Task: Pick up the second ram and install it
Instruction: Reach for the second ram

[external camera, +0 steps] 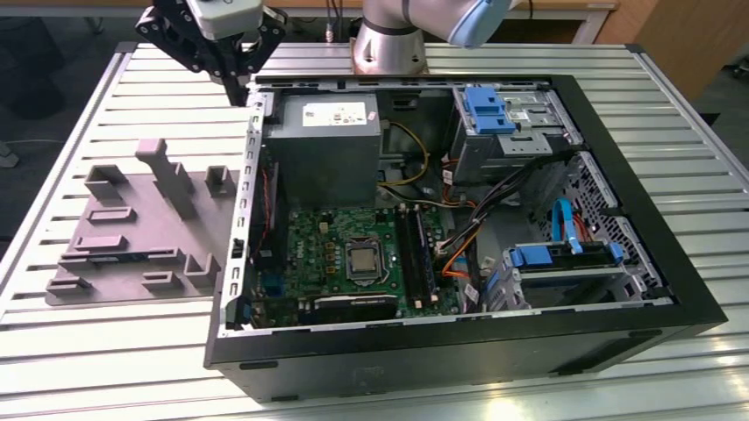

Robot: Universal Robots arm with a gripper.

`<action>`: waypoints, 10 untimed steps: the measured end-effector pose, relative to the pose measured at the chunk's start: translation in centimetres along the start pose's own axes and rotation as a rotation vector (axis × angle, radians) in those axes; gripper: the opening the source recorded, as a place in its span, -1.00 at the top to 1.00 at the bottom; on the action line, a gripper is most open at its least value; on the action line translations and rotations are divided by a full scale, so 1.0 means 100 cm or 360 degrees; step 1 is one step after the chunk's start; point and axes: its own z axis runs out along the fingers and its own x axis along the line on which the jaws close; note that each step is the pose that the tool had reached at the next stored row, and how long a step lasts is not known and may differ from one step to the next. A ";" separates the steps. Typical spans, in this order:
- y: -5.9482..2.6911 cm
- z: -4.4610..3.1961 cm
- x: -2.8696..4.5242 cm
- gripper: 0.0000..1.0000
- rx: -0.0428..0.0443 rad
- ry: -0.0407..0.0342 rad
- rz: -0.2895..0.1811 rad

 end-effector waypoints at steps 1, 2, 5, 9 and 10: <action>0.0000 0.0000 0.0004 0.79 0.0000 0.0000 0.0000; -0.0001 0.0000 0.0009 0.79 0.0000 0.0000 0.0000; -0.0001 0.0001 0.0018 0.79 0.0000 0.0000 0.0000; -0.0002 0.0002 0.0028 0.79 0.0000 0.0001 0.0000; -0.0002 0.0002 0.0031 0.79 0.0000 0.0001 0.0000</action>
